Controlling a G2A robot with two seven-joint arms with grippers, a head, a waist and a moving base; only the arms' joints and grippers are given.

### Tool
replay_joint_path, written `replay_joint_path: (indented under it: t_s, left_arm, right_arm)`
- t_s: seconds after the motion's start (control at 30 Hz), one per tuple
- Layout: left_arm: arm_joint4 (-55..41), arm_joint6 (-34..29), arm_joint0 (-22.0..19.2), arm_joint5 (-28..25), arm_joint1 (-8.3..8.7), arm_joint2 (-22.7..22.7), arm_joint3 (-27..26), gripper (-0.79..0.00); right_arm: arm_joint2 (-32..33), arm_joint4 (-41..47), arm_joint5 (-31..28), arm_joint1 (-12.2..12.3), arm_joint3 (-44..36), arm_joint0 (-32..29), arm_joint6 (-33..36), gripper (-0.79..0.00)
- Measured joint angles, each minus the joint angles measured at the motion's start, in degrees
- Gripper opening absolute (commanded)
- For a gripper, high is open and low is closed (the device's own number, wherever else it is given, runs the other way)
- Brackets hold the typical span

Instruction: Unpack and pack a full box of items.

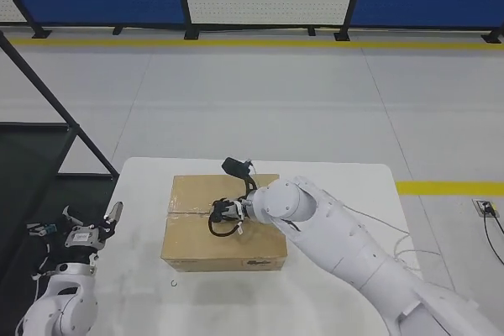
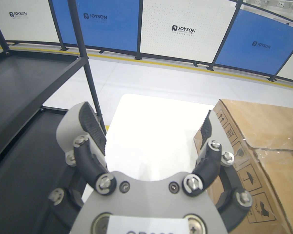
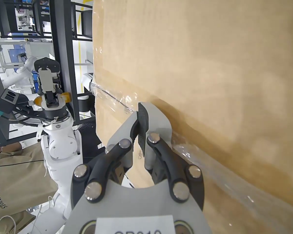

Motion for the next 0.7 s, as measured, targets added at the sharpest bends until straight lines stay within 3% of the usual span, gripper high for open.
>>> replay_joint_path:
  t_s: [0.7]
  left_arm:
    - [-2.30, 1.19, 1.38, -0.32, 0.15, -1.62, 0.77, 0.000]
  right_arm:
    - [-3.12, 2.92, -4.27, -11.01, 13.92, 4.56, -1.97, -0.785]
